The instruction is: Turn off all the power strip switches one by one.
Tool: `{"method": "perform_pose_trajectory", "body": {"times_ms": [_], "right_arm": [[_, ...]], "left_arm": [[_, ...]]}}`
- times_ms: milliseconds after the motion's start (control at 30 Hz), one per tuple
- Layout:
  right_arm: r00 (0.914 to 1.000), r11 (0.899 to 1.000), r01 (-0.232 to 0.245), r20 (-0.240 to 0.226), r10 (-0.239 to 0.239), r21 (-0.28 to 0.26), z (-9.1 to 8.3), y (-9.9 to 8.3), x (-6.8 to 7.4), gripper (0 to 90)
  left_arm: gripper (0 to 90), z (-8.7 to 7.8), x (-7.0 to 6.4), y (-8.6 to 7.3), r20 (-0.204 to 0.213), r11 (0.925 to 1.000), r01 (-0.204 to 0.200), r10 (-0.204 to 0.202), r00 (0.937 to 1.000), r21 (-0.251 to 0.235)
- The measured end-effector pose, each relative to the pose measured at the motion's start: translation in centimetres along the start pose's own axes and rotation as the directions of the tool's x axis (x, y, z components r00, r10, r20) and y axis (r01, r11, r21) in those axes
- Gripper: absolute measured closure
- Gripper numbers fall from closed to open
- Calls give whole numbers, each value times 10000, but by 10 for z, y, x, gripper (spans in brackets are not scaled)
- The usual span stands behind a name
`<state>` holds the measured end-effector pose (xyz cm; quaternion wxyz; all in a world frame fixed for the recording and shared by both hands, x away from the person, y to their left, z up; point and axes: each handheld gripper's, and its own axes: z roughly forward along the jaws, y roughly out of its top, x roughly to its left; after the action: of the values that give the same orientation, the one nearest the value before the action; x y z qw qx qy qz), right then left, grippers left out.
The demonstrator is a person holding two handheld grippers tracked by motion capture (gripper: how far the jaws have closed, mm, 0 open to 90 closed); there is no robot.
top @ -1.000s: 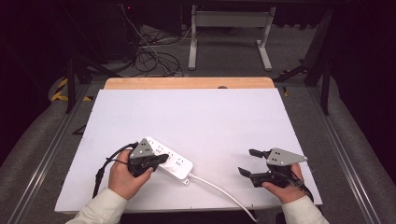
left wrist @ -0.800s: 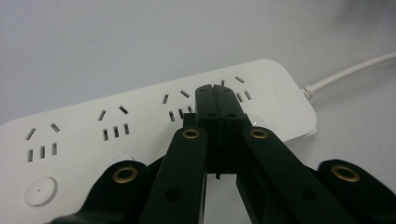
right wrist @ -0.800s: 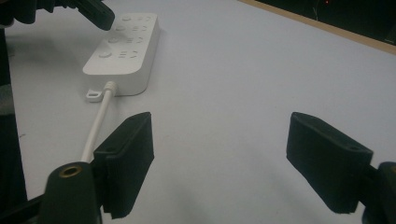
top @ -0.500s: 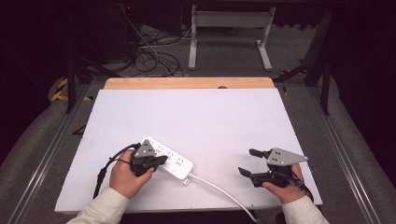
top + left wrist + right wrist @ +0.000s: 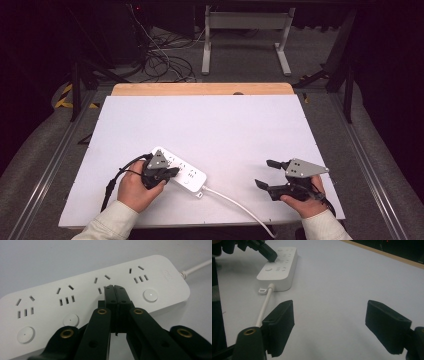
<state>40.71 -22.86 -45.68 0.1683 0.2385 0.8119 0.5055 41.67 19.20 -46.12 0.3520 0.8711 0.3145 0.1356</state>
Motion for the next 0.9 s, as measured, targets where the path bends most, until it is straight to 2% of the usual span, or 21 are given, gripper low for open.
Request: {"method": "perform_pose_trajectory", "body": {"times_ms": [500,667,800,900], "right_arm": [[10000,10000,22,11,-22,-13,0,0,1,242],[10000,10000,23,15,-23,-7,0,1,1,242],[10000,10000,22,13,-22,-32,-1,1,1,242],[10000,10000,35,8,-35,-30,-1,1,1,242]], "left_arm": [[900,0,1,0,3,9999,146,-146,9999,27],[900,0,1,-1,38,9995,325,-325,9995,51],[900,1,-1,0,-169,9999,126,-124,9998,116],[900,1,1,-2,11,9995,328,-328,9995,24]]}}
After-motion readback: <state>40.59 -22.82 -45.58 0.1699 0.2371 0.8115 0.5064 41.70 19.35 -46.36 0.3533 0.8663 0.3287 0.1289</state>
